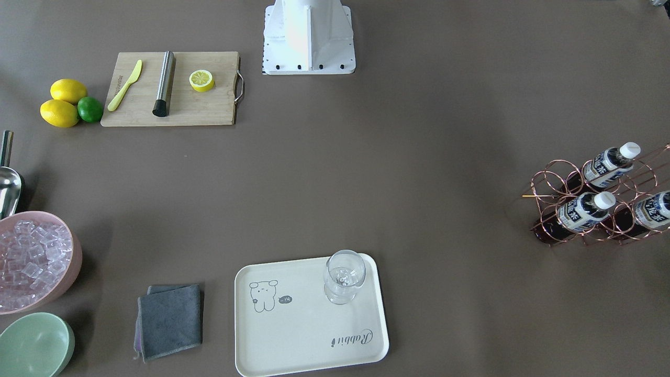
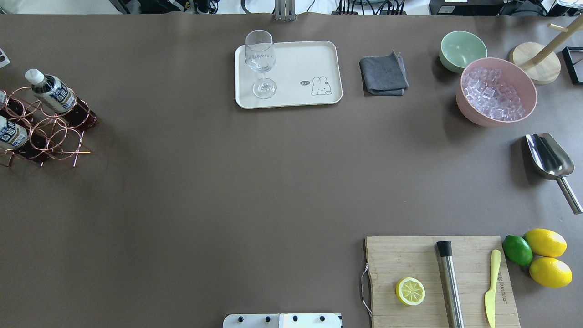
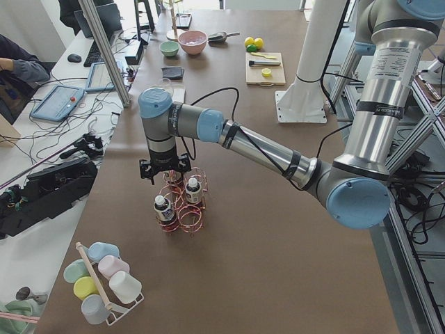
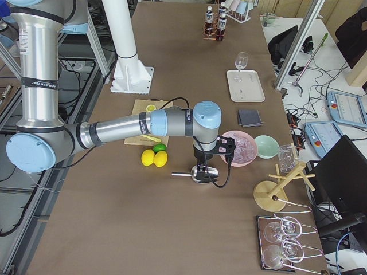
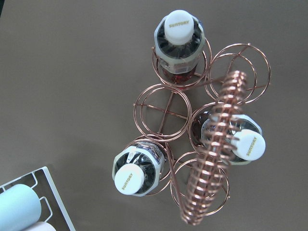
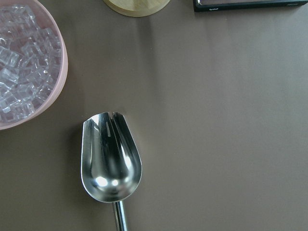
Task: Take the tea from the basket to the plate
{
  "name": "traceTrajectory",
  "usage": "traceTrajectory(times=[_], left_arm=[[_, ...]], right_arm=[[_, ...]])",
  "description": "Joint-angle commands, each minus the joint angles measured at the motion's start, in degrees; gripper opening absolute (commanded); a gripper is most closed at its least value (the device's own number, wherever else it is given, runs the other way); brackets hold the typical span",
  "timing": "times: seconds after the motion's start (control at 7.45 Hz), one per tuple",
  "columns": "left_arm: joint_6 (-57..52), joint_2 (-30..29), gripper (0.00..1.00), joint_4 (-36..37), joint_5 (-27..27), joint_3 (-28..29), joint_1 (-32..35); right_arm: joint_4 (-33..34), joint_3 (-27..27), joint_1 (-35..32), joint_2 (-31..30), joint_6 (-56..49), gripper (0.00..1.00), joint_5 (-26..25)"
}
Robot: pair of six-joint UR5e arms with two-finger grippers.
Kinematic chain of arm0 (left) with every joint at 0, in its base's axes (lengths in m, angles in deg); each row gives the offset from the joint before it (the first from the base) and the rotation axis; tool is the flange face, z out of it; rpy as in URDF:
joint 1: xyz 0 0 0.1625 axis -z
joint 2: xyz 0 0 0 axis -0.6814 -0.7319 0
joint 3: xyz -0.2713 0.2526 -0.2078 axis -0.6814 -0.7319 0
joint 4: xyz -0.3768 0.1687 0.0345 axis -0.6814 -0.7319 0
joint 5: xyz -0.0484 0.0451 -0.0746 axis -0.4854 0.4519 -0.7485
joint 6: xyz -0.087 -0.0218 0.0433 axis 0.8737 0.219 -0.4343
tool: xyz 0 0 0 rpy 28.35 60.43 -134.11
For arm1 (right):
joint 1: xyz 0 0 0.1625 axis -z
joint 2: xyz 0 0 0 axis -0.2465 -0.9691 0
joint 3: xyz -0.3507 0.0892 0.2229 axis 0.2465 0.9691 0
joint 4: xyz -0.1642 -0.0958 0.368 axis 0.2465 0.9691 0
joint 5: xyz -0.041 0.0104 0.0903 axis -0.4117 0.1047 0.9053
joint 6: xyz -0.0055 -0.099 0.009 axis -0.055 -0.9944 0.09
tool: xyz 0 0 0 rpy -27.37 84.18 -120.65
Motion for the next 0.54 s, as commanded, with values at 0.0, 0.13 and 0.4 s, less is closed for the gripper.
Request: traceTrajectory(times=[0.0, 0.13, 0.4], left_arm=[[-2.74, -2.96, 0.98, -0.26, 0.02, 0.05, -4.49], [-2.75, -3.06, 0.98, -0.26, -0.33, -0.21, -5.82], [-5.02, -2.53, 0.91, -0.52, -0.42, -0.48, -5.75]], right_arm=[[0.00, 1.23, 0.08, 0.09, 0.21, 1.00, -0.07], [-0.09, 1.59, 0.08, 0.17, 0.30, 1.00, -0.07], [-0.09, 1.51, 0.08, 0.09, 0.21, 1.00, -0.07]])
